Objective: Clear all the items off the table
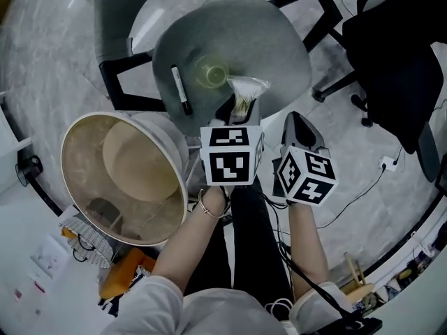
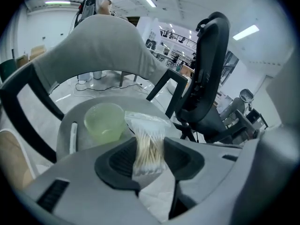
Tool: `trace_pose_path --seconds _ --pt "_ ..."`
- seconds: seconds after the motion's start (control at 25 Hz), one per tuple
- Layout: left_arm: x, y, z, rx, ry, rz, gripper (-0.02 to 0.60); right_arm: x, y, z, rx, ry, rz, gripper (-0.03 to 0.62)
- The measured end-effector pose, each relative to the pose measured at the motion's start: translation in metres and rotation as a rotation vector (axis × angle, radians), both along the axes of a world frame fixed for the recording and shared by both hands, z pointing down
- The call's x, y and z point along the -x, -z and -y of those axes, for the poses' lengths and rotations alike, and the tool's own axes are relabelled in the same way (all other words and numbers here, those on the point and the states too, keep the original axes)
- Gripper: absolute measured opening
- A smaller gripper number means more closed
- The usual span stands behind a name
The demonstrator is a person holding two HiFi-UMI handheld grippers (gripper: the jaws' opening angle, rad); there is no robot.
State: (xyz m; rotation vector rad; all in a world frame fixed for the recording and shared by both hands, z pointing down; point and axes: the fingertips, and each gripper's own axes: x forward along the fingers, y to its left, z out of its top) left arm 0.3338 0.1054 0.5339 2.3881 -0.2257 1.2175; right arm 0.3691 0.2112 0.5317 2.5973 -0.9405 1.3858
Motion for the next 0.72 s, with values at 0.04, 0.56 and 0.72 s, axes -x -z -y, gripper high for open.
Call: trace_pose_path --seconds 0.04,0.56,0.72 --pt "-0.012 -0.003 0.001 -0.007 -0.006 -0.002 0.18 -0.011 -0.001 0.003 -0.001 0.002 -0.007 0.023" --pt "-0.089 -0.043 0.002 -0.048 -0.056 -0.003 0.181 -0.056 -0.033 -0.008 0.042 -0.028 0.02 0.023" --pt "-0.097 -0.05 -0.002 -0.012 -0.07 -0.01 0.186 -0.055 -0.037 -0.009 0.055 -0.025 0.034 0.023"
